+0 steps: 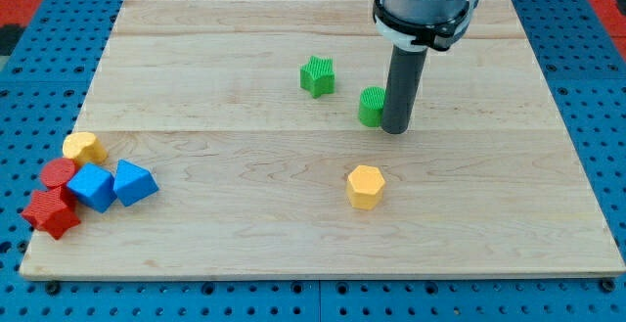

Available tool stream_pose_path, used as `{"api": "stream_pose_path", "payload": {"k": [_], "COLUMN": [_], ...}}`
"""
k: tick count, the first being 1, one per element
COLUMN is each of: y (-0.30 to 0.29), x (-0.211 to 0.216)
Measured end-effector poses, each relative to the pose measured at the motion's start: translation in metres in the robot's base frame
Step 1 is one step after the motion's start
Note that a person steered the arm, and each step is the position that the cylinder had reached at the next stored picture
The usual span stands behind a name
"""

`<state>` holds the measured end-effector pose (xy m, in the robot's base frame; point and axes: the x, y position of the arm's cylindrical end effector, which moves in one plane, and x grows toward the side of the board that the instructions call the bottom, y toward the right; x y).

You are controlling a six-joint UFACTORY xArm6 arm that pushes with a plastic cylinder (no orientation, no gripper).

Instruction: Move your arm to the bottom left of the board

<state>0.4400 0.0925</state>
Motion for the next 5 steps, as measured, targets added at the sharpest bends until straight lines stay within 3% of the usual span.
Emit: {"api": "stream_pose_path", "payload": {"k": [2,3,4,5], "y": [-0.051,-0.057,-0.057,-0.106], "x": [-0.043,-0.041,0.005,0.043]}}
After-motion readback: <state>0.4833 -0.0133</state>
